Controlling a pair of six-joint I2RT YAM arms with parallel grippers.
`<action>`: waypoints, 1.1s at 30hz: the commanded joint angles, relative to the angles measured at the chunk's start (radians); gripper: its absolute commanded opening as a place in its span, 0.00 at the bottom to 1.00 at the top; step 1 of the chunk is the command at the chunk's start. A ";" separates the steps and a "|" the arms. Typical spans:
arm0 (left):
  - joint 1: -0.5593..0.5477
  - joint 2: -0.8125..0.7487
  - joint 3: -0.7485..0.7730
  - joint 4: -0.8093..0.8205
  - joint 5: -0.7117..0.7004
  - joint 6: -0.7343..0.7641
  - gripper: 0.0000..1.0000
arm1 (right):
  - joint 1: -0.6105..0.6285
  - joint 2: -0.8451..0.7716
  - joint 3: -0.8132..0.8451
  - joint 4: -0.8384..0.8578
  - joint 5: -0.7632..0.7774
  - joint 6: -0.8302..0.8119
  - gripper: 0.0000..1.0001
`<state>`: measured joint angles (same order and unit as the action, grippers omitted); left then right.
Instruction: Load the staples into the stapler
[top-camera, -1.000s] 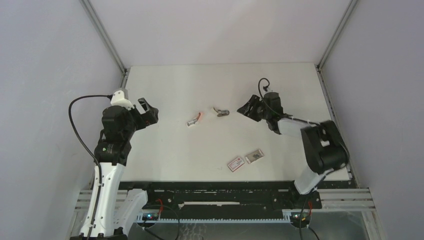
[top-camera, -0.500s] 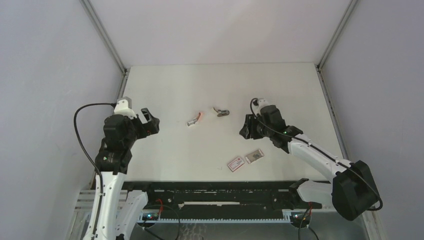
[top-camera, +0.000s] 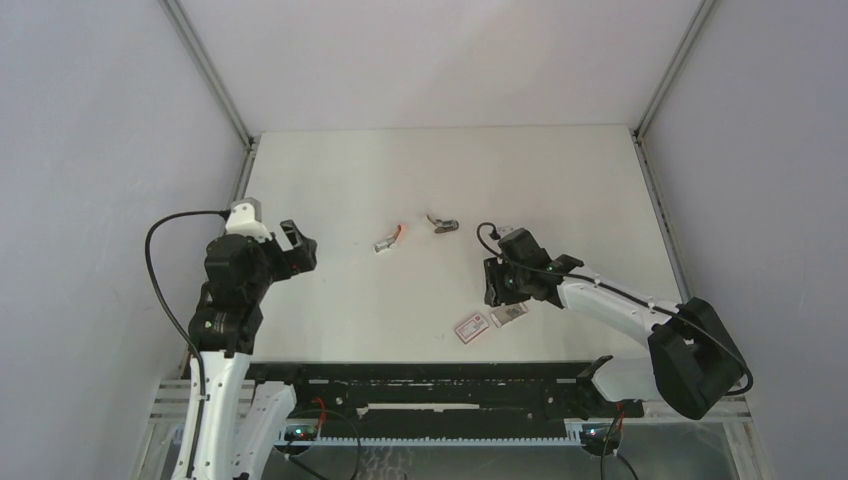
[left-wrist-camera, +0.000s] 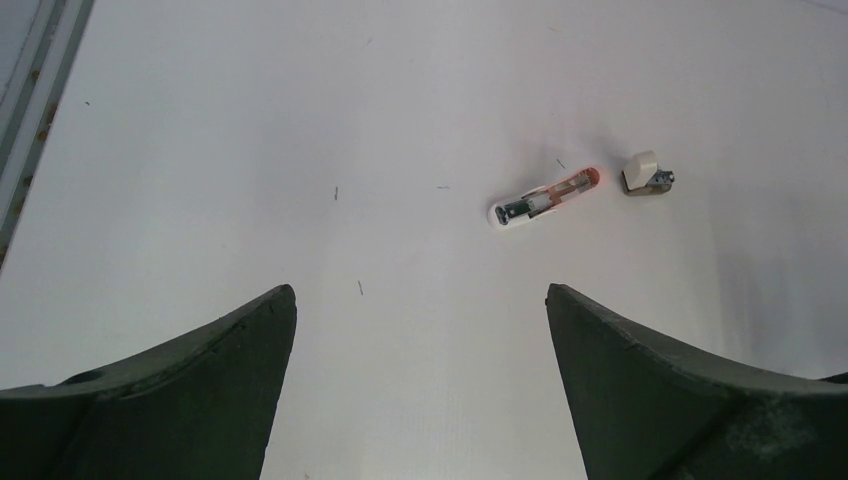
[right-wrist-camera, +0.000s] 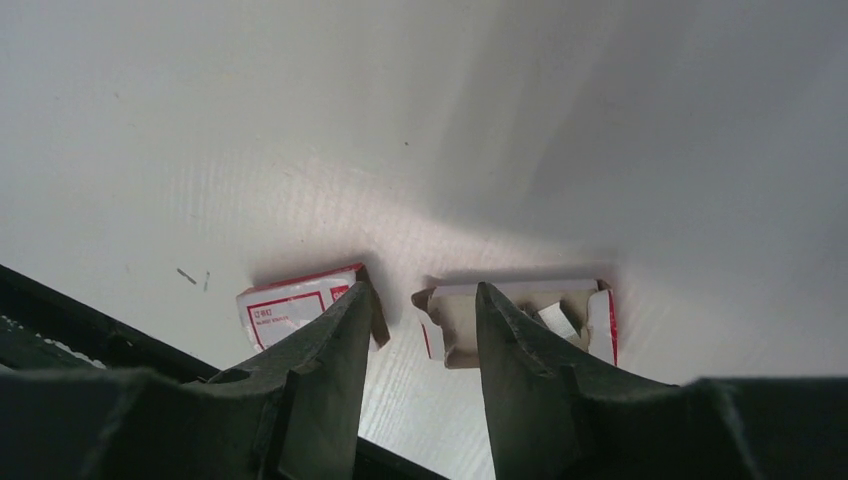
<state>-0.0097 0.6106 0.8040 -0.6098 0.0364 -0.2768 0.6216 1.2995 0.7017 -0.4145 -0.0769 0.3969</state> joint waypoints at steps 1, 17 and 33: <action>0.008 -0.006 -0.011 0.014 -0.016 0.019 0.99 | 0.022 -0.002 -0.008 -0.057 0.061 0.014 0.42; 0.009 -0.007 -0.014 0.010 -0.024 0.018 0.99 | 0.030 -0.018 -0.042 -0.122 0.120 0.091 0.42; 0.008 -0.018 -0.017 0.010 -0.019 0.018 0.99 | 0.032 0.020 -0.051 -0.088 0.118 0.125 0.43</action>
<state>-0.0097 0.6056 0.8040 -0.6163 0.0212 -0.2771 0.6445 1.3083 0.6533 -0.5415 0.0372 0.4984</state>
